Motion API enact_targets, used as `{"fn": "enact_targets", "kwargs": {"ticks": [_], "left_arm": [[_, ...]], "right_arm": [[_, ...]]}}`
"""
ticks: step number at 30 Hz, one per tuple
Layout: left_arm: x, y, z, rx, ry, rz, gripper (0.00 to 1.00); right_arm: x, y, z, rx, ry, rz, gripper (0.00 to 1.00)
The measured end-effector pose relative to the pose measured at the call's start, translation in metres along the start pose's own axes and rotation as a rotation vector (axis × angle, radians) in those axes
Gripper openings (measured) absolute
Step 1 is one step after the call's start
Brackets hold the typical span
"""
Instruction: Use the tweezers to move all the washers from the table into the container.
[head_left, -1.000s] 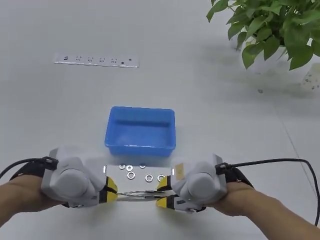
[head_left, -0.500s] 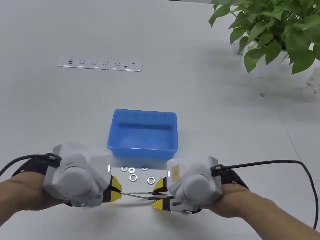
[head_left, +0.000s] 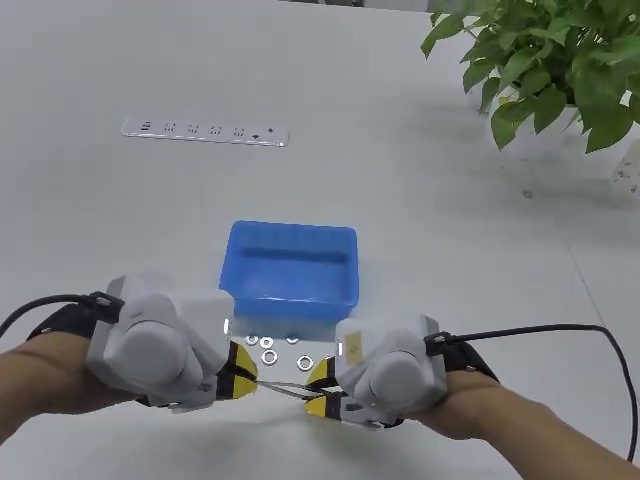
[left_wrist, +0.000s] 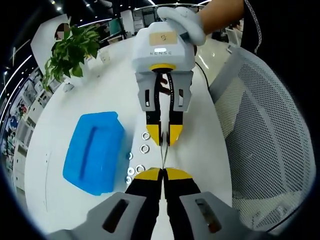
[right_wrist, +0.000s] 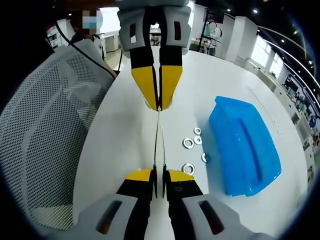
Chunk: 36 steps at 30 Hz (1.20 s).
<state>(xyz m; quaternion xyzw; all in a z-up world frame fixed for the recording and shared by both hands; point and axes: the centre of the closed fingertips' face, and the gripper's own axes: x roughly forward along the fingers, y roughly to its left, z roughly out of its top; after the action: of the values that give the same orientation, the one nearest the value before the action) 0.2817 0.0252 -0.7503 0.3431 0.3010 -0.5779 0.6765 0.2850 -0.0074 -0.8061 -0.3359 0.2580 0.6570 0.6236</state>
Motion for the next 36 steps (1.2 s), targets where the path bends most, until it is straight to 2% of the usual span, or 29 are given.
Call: {"fn": "enact_targets", "kwargs": {"ticks": [15, 20, 30, 36], "left_arm": [[-0.018, 0.001, 0.035, 0.036, -0.061, 0.009, 0.05], [-0.017, -0.001, 0.040, 0.044, -0.073, 0.006, 0.05], [-0.011, -0.005, 0.058, 0.056, -0.111, -0.017, 0.05], [-0.007, -0.006, 0.066, 0.054, -0.143, -0.033, 0.05]], "right_arm": [[-0.008, -0.001, 0.013, 0.024, -0.054, -0.025, 0.11], [-0.008, 0.001, 0.014, 0.027, -0.059, -0.022, 0.11], [-0.006, 0.006, 0.015, 0.047, -0.073, -0.013, 0.11], [-0.009, 0.007, 0.012, 0.060, -0.081, -0.010, 0.10]]}}
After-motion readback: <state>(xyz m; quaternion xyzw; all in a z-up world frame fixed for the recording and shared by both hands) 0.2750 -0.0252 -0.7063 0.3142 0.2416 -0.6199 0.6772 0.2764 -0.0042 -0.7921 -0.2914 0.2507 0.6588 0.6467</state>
